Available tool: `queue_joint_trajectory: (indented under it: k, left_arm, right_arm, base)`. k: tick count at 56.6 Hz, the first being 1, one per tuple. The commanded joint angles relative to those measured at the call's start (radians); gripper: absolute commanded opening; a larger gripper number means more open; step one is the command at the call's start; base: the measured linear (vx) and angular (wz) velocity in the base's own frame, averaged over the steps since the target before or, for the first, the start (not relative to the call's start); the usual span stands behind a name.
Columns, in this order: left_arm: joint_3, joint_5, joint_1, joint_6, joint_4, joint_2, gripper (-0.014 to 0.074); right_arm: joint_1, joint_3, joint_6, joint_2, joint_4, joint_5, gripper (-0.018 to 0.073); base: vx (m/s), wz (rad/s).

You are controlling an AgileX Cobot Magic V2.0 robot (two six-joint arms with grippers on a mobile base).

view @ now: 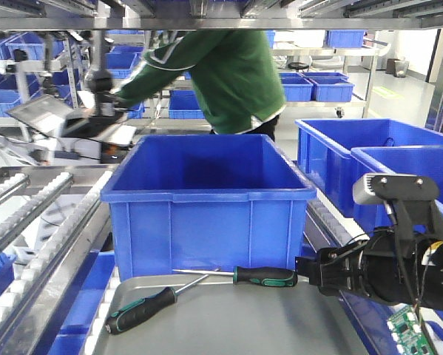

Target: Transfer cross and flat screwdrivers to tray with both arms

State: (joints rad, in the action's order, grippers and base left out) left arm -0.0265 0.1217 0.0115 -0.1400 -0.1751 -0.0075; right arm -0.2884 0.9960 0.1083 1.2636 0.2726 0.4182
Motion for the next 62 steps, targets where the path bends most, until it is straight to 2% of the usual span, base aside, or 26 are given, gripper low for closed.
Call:
queue_joint_trajectory:
  k: [1, 42, 48, 56, 62]
  left_arm:
    - [-0.031, -0.116, -0.003, 0.037, 0.000, -0.022, -0.0008]
    - [-0.031, -0.134, -0.003, 0.035, -0.004, -0.021, -0.0008]
    - [-0.031, -0.133, -0.003, 0.035, -0.004, -0.021, -0.0008]
    - [-0.031, -0.132, -0.003, 0.035, -0.004, -0.021, -0.0008]
    - [-0.031, -0.131, -0.003, 0.035, -0.004, -0.021, -0.0008]
  right_arm:
    - [0.003, 0.030, 0.008, -0.029, 0.000, -0.063, 0.0592]
    - [0.003, 0.030, 0.008, -0.026, -0.001, -0.067, 0.0592]
    - [0.002, 0.030, 0.020, -0.036, -0.029, -0.067, 0.0585]
    - [0.002, 0.002, 0.014, -0.101, -0.124, -0.020, 0.0582]
    - [0.002, -0.083, 0.011, -0.212, -0.128, -0.037, 0.0582]
  base:
    - [0.00, 0.00]
    - [0.00, 0.00]
    - [0.00, 0.00]
    - [0.00, 0.00]
    - [0.00, 0.00]
